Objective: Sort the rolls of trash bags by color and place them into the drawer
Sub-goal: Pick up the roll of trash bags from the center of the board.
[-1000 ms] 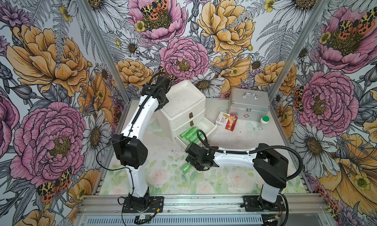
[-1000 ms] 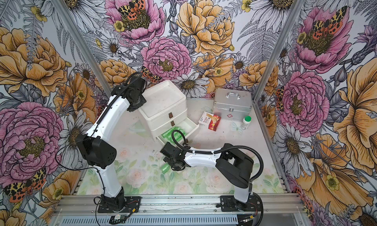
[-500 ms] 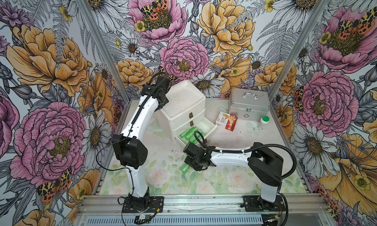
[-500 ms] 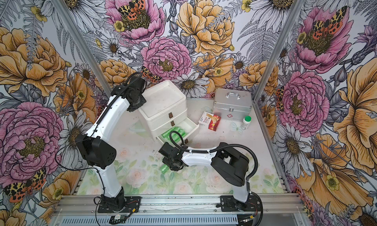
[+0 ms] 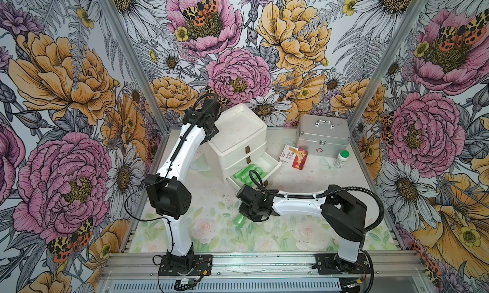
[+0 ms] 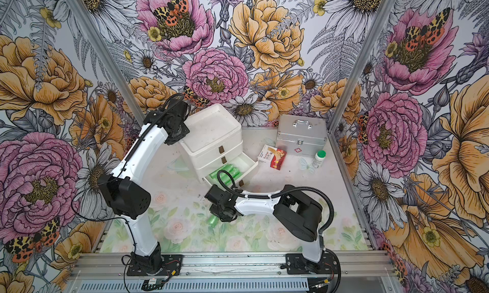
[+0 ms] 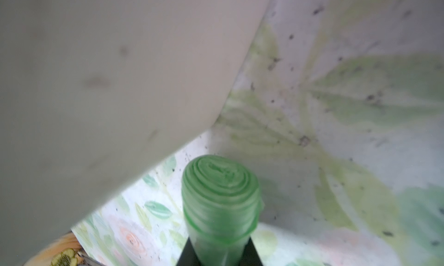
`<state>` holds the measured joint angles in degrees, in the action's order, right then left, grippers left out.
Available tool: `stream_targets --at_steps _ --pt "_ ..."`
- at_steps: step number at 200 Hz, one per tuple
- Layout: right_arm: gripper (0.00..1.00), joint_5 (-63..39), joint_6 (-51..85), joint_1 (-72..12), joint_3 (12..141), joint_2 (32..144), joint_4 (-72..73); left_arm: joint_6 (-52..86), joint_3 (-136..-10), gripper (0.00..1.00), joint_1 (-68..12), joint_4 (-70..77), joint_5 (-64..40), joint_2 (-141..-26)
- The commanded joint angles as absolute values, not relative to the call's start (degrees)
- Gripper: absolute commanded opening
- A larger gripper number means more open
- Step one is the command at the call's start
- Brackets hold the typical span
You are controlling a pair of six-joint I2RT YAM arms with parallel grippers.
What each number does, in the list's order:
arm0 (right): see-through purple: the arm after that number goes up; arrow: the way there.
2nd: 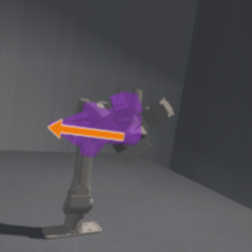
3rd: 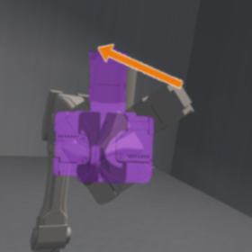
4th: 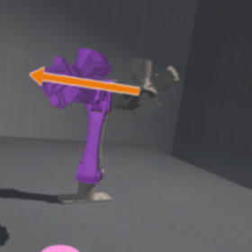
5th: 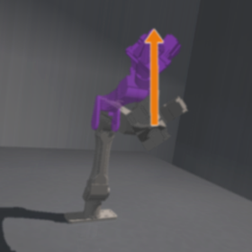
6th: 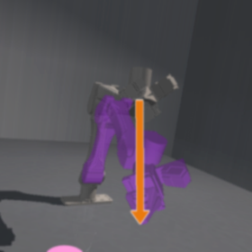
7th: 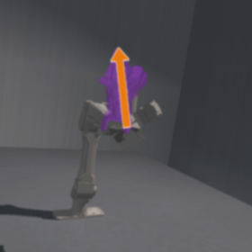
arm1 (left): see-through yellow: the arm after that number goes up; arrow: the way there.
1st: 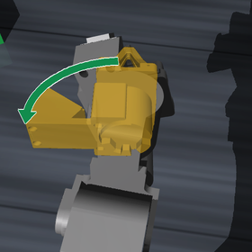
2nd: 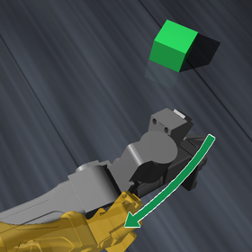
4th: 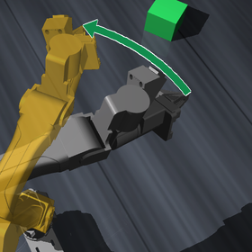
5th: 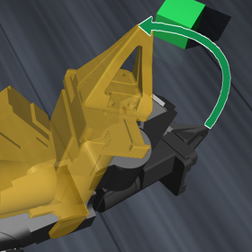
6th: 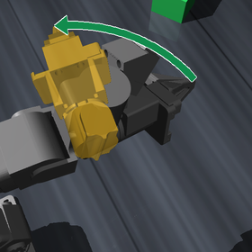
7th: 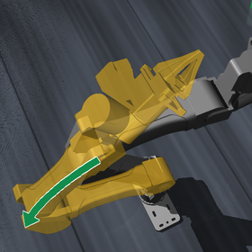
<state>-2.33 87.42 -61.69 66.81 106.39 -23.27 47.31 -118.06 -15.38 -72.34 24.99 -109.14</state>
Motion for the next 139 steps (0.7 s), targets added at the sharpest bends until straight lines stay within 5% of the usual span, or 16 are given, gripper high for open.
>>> stream_targets --at_steps 1,74,139 --pt "0.16 -4.4 77.0 -61.5 70.4 100.1 -24.3 48.4 -114.2 0.0 -15.0 -81.2 12.4 -112.4" --pt "0.15 -5.5 66.7 -47.9 75.3 89.1 -28.9 48.4 -113.6 0.0 -15.0 -81.0 12.4 -112.0" --pt "0.15 -6.4 64.8 -37.4 84.0 101.1 -29.4 48.4 -114.0 0.0 -15.4 -81.0 12.4 -111.9"
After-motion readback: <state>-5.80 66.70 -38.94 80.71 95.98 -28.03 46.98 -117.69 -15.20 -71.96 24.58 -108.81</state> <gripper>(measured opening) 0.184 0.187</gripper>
